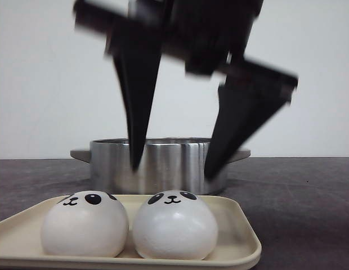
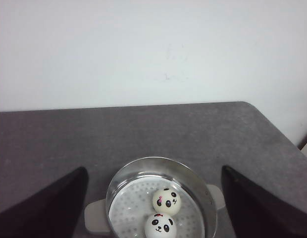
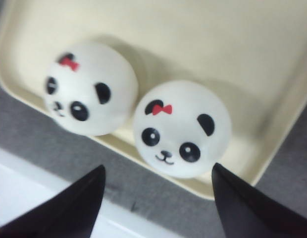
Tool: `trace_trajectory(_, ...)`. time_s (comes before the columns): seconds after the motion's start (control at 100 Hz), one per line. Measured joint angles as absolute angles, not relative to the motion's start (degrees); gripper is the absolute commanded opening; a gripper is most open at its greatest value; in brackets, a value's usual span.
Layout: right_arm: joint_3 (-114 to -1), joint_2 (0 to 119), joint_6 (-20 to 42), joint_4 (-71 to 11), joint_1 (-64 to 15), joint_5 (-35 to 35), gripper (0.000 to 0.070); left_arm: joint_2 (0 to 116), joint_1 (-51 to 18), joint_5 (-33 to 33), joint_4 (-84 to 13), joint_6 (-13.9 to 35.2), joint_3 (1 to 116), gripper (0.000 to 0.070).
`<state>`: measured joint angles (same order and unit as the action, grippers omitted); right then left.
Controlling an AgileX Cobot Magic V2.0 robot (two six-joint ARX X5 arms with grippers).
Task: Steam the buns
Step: 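Lower the right gripper onto the nearer bun beside the tray edge and grasp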
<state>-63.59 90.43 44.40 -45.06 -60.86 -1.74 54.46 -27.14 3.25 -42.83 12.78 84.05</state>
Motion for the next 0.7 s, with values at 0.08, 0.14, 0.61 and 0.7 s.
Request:
trace_trajectory(0.08,-63.6,92.4,44.4,-44.2,-60.4,-1.7,0.0425,54.3,-27.1,3.2,-42.8,12.9,84.1,0.0514)
trace_trajectory(0.14,-63.6,93.3,44.4,-43.8,-60.0,-1.7,0.0423,54.2,-27.1,3.2,-42.9,12.9,84.1,0.0514)
trace_trajectory(0.61,-63.6,94.8,42.3,-43.4,-58.4,-1.0,0.0000,54.3,-27.2,3.0,-43.5,14.4,84.1,0.0514)
trace_trajectory(0.7,-63.6,94.8,41.5,-43.1,-58.4,1.6,0.0001,54.3,-27.2,3.0,-43.5,14.5,84.1,0.0514)
